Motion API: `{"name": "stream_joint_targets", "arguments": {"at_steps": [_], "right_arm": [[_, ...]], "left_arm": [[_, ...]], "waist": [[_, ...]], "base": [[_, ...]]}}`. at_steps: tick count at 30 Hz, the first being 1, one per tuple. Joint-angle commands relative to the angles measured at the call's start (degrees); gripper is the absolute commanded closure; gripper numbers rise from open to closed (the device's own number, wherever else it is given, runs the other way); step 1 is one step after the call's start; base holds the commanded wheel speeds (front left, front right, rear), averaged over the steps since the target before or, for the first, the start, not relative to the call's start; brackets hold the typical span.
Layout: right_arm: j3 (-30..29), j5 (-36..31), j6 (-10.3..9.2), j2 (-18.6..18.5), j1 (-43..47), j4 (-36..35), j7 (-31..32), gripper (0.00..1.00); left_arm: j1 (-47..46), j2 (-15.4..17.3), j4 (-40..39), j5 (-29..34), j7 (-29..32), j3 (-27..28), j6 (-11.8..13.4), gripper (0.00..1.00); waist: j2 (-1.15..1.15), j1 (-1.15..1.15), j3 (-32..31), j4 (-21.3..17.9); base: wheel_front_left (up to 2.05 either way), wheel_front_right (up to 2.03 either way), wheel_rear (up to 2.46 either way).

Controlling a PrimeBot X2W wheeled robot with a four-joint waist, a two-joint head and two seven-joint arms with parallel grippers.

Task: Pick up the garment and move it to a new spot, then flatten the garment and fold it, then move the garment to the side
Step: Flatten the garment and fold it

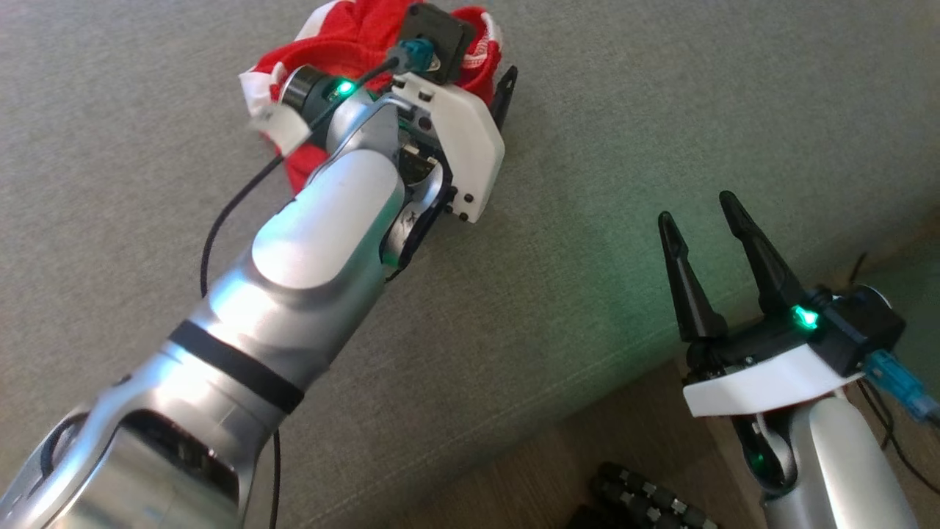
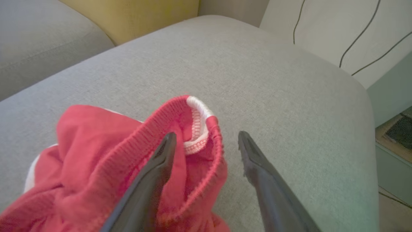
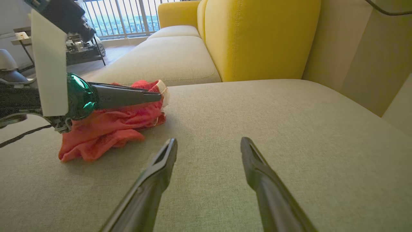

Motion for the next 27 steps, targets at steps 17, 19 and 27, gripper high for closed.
{"name": "stream_joint_targets", "arguments": {"at_steps": [17, 19, 27], "right_arm": [[0.59, 1.72, -0.01, -0.20, -0.83, -1.53, -0.54, 0.00], [0.88, 2.16, -0.01, -0.20, -0.82, -1.47, -0.54, 0.00], [1.55, 3.55, -0.01, -0.20, -0.12, -1.20, -0.54, 0.00]], "left_arm": [[-6.50, 0.15, -0.56, -10.33, -4.51, 4.40, -5.08, 1.00], [-7.40, 0.32, -1.50, -13.31, -3.76, 6.49, -7.25, 1.00], [-13.07, 4.09, -7.96, -20.76, -1.19, 14.00, -10.80, 1.00]], "waist": [[0.00, 0.00, -4.06, 0.35], [0.00, 0.00, -5.12, 0.23], [0.00, 0.00, -8.41, -0.91]], "base": [[0.00, 0.00, 0.00], [0.00, 0.00, 0.00], [0.00, 0.00, 0.00]]}}
